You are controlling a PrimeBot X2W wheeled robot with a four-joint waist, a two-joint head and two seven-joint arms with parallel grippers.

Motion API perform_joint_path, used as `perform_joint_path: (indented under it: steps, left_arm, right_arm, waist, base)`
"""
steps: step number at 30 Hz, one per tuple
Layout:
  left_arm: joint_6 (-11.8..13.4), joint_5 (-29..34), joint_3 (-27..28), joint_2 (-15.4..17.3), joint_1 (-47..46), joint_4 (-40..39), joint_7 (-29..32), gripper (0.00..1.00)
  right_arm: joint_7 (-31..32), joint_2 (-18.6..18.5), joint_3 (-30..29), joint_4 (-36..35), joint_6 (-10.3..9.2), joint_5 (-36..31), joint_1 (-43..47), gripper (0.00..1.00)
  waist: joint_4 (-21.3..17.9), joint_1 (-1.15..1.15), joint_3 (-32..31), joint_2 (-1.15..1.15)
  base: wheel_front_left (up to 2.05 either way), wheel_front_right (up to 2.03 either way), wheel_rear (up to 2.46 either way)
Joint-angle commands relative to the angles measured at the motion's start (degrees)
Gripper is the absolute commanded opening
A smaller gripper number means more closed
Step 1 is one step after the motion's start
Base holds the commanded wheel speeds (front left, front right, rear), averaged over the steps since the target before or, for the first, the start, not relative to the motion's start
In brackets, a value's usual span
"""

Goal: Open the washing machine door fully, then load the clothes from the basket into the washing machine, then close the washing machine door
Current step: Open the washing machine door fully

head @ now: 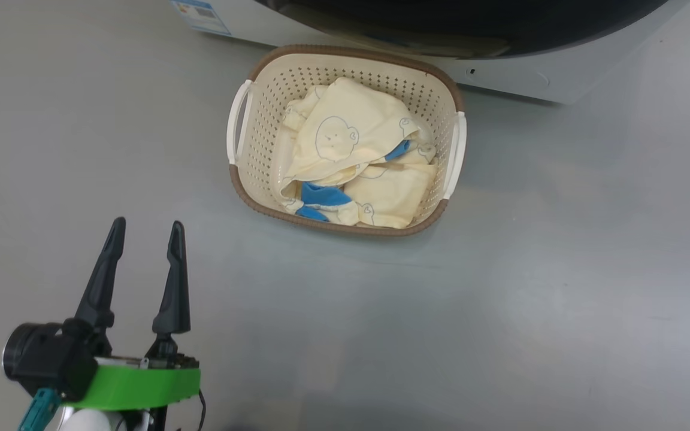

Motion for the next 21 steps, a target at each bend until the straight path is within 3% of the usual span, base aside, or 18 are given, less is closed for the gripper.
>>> perform_joint_path:
  steps: [1,11,21]
  left_arm:
    - [-0.17,-0.33,1.77,0.62,-0.37,-1.2,-0.62,1.0]
    - [-0.85,-0.16,1.87,0.62,-0.76,-0.65,-0.62,1.0]
    - [-1.34,0.08,2.47,0.62,-0.37,-0.71,-0.62,1.0]
  right_arm:
    - [1.49,1.1,1.95,-2.22,-0.16,-0.32,0.6,0.0]
    - [2.46,1.8,4.27,-3.1,-0.16,-0.64,3.03,0.0]
    - [1.33,2.16,5.0,-2.43,-0.16,-0.45,3.28,0.0]
  waist:
    - [-0.87,0.0,-1.19,0.0]
    - [-1.38,0.0,-1.6,0.0]
    - [0.55,0.0,-1.6,0.0]
  base:
    - [0.0,0.0,0.0]
    - [0.0,0.0,0.0]
    - [0.0,0.0,0.0]
